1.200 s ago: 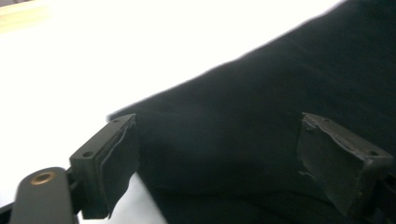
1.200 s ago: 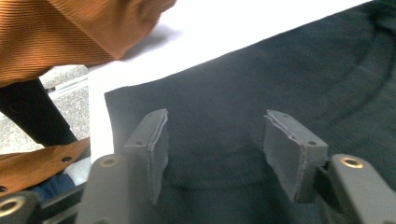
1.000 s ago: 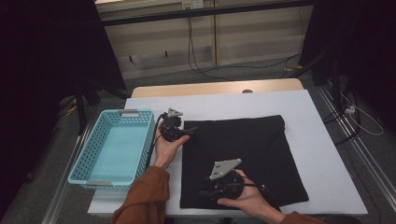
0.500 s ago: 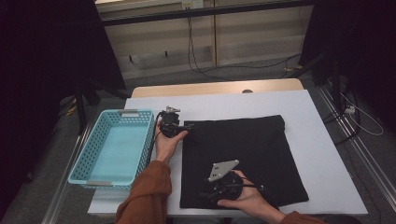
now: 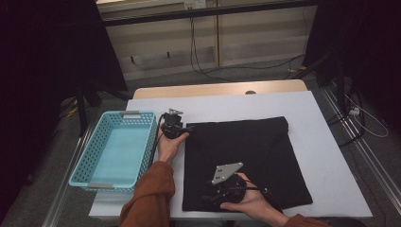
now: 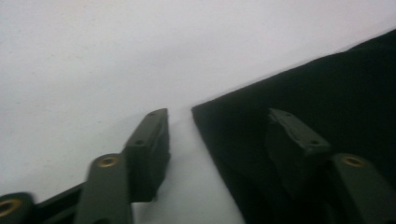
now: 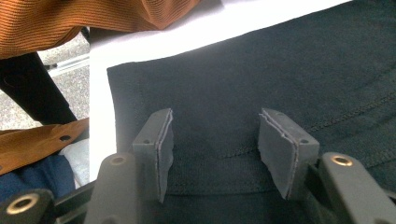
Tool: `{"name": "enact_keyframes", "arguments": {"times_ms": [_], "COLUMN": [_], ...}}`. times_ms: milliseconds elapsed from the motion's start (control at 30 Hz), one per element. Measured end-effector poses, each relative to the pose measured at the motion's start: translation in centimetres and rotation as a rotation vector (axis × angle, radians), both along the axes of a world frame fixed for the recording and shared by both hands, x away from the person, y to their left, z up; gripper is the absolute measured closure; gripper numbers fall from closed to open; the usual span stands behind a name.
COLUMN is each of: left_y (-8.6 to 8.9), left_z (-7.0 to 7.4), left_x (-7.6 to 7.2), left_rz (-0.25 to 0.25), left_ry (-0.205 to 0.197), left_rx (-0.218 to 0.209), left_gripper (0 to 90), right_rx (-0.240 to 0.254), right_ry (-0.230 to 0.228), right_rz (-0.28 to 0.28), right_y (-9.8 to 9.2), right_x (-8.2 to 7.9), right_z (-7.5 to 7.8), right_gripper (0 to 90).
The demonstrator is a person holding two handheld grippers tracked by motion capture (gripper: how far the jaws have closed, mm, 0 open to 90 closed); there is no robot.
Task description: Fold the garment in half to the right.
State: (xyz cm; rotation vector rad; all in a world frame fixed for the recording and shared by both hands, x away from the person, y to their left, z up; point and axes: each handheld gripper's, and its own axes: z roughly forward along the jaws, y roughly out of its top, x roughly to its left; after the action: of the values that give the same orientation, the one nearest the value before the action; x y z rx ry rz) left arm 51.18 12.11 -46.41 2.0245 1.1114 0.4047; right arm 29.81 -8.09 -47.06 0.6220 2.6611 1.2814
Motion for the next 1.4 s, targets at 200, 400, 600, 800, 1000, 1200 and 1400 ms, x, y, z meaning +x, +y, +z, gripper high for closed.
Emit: {"name": "enact_keyframes", "arguments": {"times_ms": [200,400,600,800,1000,1200,1400], "left_y": [-0.5,-0.8,-0.9,-0.8,-0.2,-0.3,-0.2], "left_z": [0.0,0.2,0.1,0.1,0.2,0.5,0.8], "left_x": [-0.2,-0.5,-0.6,-0.5,-0.3,-0.4,-0.5], "left_rz": [-0.024,-0.055,-0.063,-0.045,-0.037,-0.034,-0.028], "left_ry": [0.004,0.014,0.038,0.045,0.06,0.043,0.043], "left_rx": [0.0,0.005,-0.032,-0.055,-0.086,-0.091,-0.107], "left_gripper": [55.1,67.8,80.7,83.8,84.4,84.3,84.3], "right_rx": [0.002,-0.003,-0.004,-0.004,0.014,0.056,0.059], "right_ry": [0.003,-0.002,-0.005,-0.002,-0.009,-0.016,-0.011], "right_rz": [0.0,-0.004,-0.006,-0.011,-0.013,-0.003,0.037], "right_y": [0.0,0.1,0.2,0.2,0.1,0.1,1.6], "right_x": [0.0,-0.2,-0.2,-0.3,-0.3,-0.6,-1.3], "right_z": [0.0,0.0,0.0,0.0,0.2,1.2,1.6], "right_gripper": [45.2,44.4,44.2,44.5,47.5,53.1,57.9]}}
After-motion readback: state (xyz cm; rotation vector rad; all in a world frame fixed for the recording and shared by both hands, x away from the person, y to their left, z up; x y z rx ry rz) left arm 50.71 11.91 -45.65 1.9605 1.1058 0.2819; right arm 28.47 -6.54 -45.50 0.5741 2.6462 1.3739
